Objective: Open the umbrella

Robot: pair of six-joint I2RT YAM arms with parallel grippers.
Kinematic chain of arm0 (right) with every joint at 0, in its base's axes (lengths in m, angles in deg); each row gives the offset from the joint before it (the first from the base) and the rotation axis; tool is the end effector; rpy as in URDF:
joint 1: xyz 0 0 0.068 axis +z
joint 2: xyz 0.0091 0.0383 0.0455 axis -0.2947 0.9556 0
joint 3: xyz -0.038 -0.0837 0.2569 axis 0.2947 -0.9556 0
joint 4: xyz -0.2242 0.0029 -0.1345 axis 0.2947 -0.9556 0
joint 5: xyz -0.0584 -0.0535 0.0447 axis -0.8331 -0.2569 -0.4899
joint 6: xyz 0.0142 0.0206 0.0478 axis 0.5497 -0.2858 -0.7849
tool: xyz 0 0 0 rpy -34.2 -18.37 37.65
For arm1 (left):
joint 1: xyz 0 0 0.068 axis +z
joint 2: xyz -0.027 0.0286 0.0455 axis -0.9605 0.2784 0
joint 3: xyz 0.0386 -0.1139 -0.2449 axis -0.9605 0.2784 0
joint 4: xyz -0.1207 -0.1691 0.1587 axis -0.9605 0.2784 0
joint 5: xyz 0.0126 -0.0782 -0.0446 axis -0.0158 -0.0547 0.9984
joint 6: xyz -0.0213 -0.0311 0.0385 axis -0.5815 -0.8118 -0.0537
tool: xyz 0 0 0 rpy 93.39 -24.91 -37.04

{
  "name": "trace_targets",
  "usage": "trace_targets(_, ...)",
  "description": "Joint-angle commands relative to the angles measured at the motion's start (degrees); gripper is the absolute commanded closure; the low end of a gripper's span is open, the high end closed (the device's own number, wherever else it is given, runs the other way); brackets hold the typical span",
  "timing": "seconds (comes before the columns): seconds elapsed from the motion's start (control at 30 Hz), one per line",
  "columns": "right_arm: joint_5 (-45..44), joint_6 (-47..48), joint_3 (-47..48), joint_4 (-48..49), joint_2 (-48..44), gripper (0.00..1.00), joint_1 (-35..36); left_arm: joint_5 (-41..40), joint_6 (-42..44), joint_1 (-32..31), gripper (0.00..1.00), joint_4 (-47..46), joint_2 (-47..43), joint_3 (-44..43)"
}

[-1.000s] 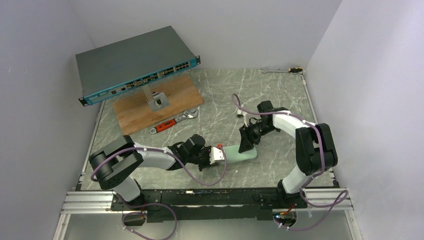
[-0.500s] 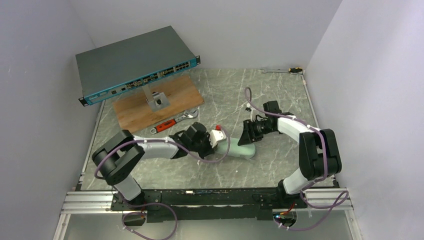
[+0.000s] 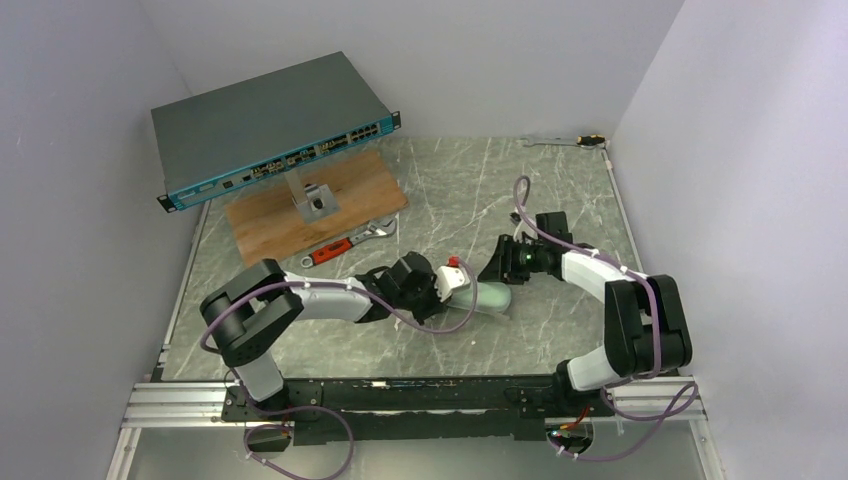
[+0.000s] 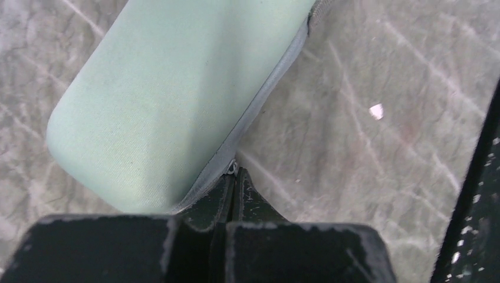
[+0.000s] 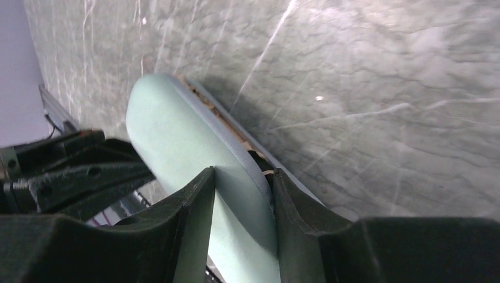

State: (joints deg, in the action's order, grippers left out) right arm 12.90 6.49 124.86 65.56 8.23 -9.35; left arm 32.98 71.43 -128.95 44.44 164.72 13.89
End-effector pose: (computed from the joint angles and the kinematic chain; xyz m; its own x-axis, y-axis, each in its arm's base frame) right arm 0.2600 0.0581 0.1592 -0.9276 0.0794 -0.3650 -0.1934 0.7338 0.6512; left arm 0.1841 -0.2786 0.1523 -0.2459 0.5735 -0.7814 0.9404 0.3366 -0.0489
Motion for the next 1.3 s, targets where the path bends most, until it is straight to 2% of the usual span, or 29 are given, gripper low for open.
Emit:
trace_targets(0.0, -11.46, -4.4, -3.68, 6.58, -2.25, 1.0, -1.91, 4.2, -7.09, -4.32, 1.0, -5.17, 1.55, -3.23)
trace_targets(0.3, -12.67, -5.84, -5.18, 7.72, -3.69, 1.0, -2.19, 3.05, -6.81, -5.24, 1.0, -2.83, 9.9, -14.46)
trace_targets(0.4, -9.3, -3.08, -3.96, 5.93, -3.27, 1.0, -3.09, 1.55, -5.76, -3.6, 1.0, -0.98, 11.54, -15.93)
trace_targets(0.43, -8.41, -1.18, -3.04, 4.45, -3.07, 0.89, -3.72, 1.29, -5.14, -2.54, 1.0, -0.8, 11.48, -15.53)
trace_targets(0.47, -7.92, 1.15, -1.88, 2.62, -2.79, 0.74, -4.27, 1.18, -4.31, -1.42, 1.0, -1.09, 11.13, -14.7)
trace_targets(0.57, -5.56, 10.94, 1.93, -3.53, -1.15, 0.46, -7.26, 2.47, 0.29, 2.82, 1.0, -1.04, 9.88, -12.97)
trace_targets(0.7, -2.59, 21.11, 8.71, -11.64, 0.77, 0.24, -10.16, 5.76, 7.0, 7.61, 1.0, 1.75, 9.96, -14.31)
trace_targets(0.8, 3.62, 22.42, 12.19, -15.24, 2.21, 0.17, -9.98, 8.56, 10.72, 9.08, 1.0, 3.44, 10.58, -16.17)
trace_targets(0.93, 11.08, 16.93, 12.18, -14.12, 3.75, 0.13, -6.79, 10.73, 12.55, 9.16, 1.0, 4.09, 10.91, -17.25)
trace_targets(1.03, 13.92, 10.04, 10.04, -9.77, 3.43, 0.13, -2.84, 11.14, 12.22, 9.15, 1.0, 3.74, 10.84, -17.32)
trace_targets(1.17, 11.18, 6.6, 8.82, -5.44, 3.97, 0.15, 1.62, 11.52, 11.99, 9.2, 1.0, 2.52, 10.35, -16.6)
trace_targets(1.27, 9.91, 6.12, 9.45, -4.32, 6.39, 0.22, 2.17, 12.05, 11.59, 9.09, 1.0, 2.29, 10.28, -16.41)
